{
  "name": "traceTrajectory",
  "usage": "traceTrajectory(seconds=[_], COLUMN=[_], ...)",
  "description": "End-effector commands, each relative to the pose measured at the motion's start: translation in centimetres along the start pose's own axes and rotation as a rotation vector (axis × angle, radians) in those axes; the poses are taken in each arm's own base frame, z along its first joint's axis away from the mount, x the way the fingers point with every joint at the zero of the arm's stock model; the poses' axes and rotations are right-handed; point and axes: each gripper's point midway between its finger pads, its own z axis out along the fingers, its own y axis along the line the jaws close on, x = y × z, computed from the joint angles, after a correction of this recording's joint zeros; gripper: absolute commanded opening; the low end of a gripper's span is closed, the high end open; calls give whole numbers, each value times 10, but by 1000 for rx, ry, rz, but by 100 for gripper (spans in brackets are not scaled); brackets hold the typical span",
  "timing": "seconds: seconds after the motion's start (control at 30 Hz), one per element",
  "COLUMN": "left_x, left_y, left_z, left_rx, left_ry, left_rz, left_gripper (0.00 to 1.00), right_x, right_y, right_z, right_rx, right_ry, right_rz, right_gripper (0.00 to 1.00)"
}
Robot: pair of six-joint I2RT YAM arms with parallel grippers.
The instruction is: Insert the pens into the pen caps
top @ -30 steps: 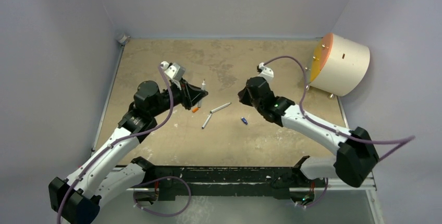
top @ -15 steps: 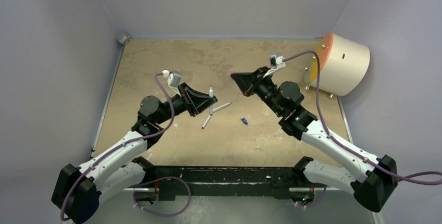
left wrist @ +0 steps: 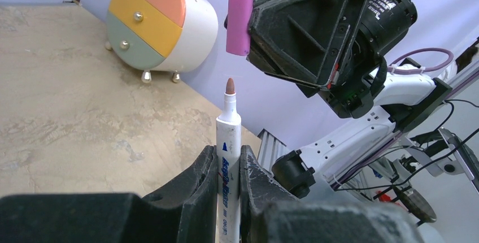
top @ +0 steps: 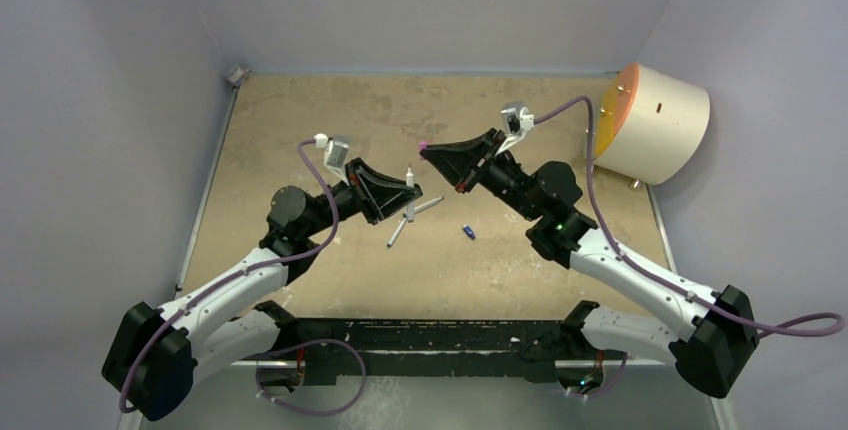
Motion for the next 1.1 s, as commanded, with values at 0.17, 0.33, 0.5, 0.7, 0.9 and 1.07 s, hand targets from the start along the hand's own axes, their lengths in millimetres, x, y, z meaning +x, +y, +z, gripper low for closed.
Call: traceTrajectory(seconds=[0.17, 0.33, 0.5, 0.7, 0.9, 1.07], left_x=[-8, -5, -5, -5, -4, -7], left_y=[-9, -5, -5, -3, -2, -5], left_z=[1, 1, 1, 0, 0, -1], left_rx=[38, 25, 25, 15, 13, 18], left_ry=[-35, -26, -28, -35, -31, -39], left_rz=[38, 35, 37, 34, 32, 41], left_gripper=[0, 0, 0, 0, 0, 0], right_x=[-10, -6, -6, -4, -7, -2], right_y=[24, 25, 27, 30, 34, 30], right_z=[6, 11, 15, 15, 11, 11], right_rx=[-109, -122, -135, -143, -148, -135], right_ry=[-50, -44, -43, -42, -47, -34], right_rz=[-11, -4, 1, 9, -6, -9], right_gripper=[0, 0, 0, 0, 0, 0])
